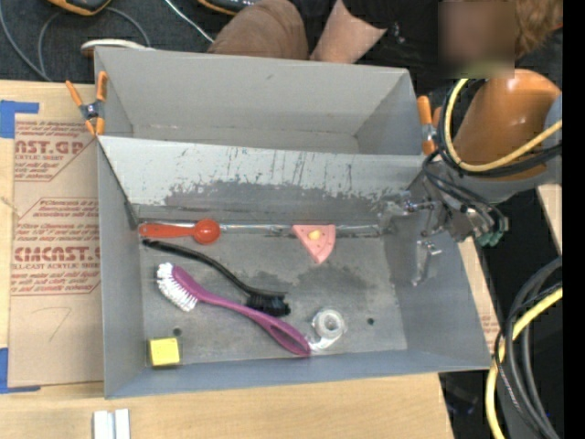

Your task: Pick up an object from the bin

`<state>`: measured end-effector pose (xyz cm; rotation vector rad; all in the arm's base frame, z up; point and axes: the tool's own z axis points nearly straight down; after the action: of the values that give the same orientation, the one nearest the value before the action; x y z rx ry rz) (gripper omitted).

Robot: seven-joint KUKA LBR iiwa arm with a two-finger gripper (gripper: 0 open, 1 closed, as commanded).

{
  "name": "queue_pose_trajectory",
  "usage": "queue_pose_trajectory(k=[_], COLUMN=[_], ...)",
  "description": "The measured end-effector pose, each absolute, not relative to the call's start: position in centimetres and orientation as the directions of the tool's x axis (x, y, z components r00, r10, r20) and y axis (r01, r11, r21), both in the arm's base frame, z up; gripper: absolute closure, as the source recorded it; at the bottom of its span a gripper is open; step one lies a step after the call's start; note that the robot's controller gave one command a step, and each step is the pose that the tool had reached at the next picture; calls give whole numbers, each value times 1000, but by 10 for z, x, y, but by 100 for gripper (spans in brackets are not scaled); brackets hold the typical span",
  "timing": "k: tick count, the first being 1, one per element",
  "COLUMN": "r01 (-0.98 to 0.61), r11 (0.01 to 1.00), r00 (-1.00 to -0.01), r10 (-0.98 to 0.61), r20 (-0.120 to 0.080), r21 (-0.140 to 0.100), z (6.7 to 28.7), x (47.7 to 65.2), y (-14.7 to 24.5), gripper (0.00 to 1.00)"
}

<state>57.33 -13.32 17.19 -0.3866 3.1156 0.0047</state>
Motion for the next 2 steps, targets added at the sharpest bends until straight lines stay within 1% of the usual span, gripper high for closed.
queue_pose_trajectory(k=[1,2], r01=[-290,7], r11=[957,1000], r00=[-957,-1000], r10=[-291,7], r20=[-17,-19], r21=[-11,-1], z=[179,158], x=[507,574], y=[-130,-135], gripper=[0,0])
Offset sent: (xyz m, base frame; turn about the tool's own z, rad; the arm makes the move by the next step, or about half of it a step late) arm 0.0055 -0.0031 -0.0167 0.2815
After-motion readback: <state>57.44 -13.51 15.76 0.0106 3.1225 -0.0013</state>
